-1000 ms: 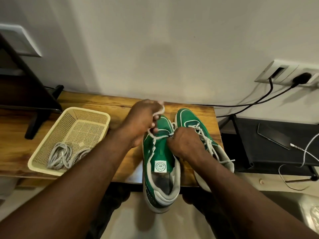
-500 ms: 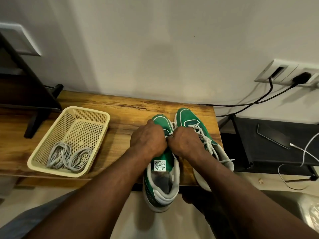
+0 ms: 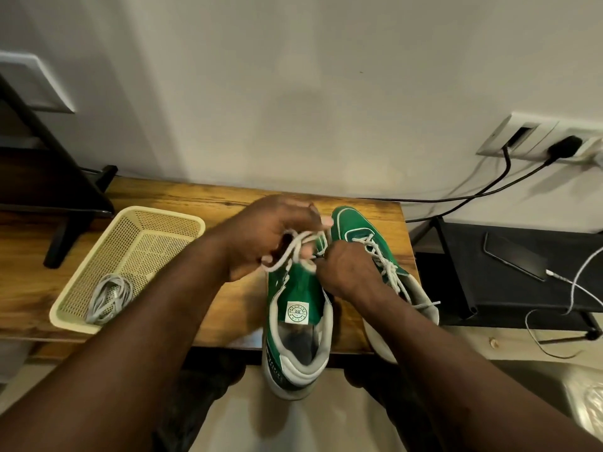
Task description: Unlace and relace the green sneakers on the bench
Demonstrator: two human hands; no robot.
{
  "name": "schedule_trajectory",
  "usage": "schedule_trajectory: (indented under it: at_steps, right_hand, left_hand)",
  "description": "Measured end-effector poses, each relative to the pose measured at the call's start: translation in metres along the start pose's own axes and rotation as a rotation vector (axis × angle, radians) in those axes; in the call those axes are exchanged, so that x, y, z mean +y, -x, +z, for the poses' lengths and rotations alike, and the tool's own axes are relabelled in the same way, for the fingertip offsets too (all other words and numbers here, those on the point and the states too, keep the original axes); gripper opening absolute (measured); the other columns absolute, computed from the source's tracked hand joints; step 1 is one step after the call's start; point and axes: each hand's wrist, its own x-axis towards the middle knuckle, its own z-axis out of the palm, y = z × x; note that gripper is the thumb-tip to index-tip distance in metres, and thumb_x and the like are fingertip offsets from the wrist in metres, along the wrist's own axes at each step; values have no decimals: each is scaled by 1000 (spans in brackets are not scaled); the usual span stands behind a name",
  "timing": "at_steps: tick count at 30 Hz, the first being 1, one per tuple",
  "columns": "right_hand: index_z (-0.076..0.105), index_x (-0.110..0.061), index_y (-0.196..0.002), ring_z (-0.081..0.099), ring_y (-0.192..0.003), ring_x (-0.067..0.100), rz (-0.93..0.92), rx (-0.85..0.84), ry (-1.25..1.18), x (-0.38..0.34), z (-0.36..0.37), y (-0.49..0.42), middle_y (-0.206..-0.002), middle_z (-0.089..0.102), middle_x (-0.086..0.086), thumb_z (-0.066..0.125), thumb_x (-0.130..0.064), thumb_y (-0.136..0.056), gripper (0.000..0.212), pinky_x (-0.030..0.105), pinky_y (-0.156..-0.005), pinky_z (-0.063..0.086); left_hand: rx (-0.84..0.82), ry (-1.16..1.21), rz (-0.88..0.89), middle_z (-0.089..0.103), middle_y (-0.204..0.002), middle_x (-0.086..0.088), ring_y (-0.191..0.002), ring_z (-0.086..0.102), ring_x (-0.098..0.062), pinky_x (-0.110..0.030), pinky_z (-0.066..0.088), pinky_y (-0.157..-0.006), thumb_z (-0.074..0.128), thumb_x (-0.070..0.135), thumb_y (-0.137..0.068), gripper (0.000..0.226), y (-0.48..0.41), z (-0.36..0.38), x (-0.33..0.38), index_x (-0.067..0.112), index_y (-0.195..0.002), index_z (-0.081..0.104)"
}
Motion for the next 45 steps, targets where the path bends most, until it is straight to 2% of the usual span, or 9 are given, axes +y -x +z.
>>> schedule_trajectory:
  at_steps: [3, 9, 17, 24, 27, 31, 37, 42, 45]
  right_hand:
    - [49, -17, -68, 49, -59, 13, -12, -6, 18, 0, 0, -1, -69, 52, 0, 59, -34, -99, 37, 26, -48, 30]
    - [51, -14, -61, 48, -55, 16, -99, -14, 17, -1, -10, 2, -61, 52, 3, 58, -28, -98, 40, 27, -49, 29]
    - [50, -14, -58, 50, -55, 22, -218, -25, 4, -2, -17, 6, -57, 54, 6, 57, -23, -98, 42, 29, -49, 29]
    - [49, -17, -58, 48, -58, 17, -238, -47, -72, -15, -22, 5, -61, 51, 2, 54, -20, -99, 42, 32, -55, 34]
    - [71, -6, -81, 73, -72, 29, -197, -178, -202, -18, -22, 6, -78, 74, 10, 59, -11, -96, 20, 45, -75, 61]
    - [70, -6, -103, 78, -80, 32, -4, -131, -330, -8, -33, -2, -93, 78, 13, 55, -6, -102, 15, 49, -82, 65]
    - [74, -13, -118, 69, -95, 25, 13, -48, 67, 1, -37, -5, -111, 74, 10, 58, -15, -97, 26, 39, -84, 60]
    - [69, -11, -106, 79, -71, 24, -74, -274, -356, -12, -25, 6, -89, 80, 10, 64, -39, -103, 29, 37, -72, 65]
    - [64, -16, -108, 77, -70, 23, -158, -352, -239, -25, -16, 17, -88, 78, 7, 76, -54, -90, 44, 40, -77, 65]
  left_hand:
    - [356, -896, -157, 68, -92, 4, -78, 62, -11, -28, 44, -60, 71, 48, -93, 24, -21, 9, -23, 25, -95, 65]
    - [306, -1114, -264, 68, -106, -2, -93, 64, -24, -38, 53, -75, 65, 42, -98, 20, -41, 17, -54, 26, -110, 65]
    - [401, -969, -159, 67, -87, 6, -80, 64, -19, -35, 56, -70, 73, 35, -85, 10, -36, 12, -54, 31, -87, 65]
    - [388, -1148, 36, 69, -104, 6, -92, 64, -23, -33, 50, -68, 72, 31, -90, 20, -28, -1, -45, 40, -108, 69]
    - [537, -1088, 18, 72, -105, 7, -93, 65, -22, -30, 43, -70, 70, 36, -93, 6, -27, -8, -45, 34, -94, 75]
    - [680, -806, -153, 72, -96, 0, -90, 64, -27, -35, 53, -80, 64, 27, -96, 27, -33, -25, -56, 23, -69, 59]
    - [614, -722, -235, 71, -104, -12, -96, 64, -33, -35, 48, -75, 51, 21, -104, 23, -31, -21, -54, 13, -95, 71]
    - [640, -497, -264, 74, -112, -20, -106, 69, -40, -44, 59, -89, 54, 9, -101, 23, -31, -16, -51, 1, -110, 74]
    - [624, -352, -308, 73, -117, -19, -110, 70, -37, -45, 60, -94, 59, 12, -101, 24, -33, -12, -52, 3, -118, 73]
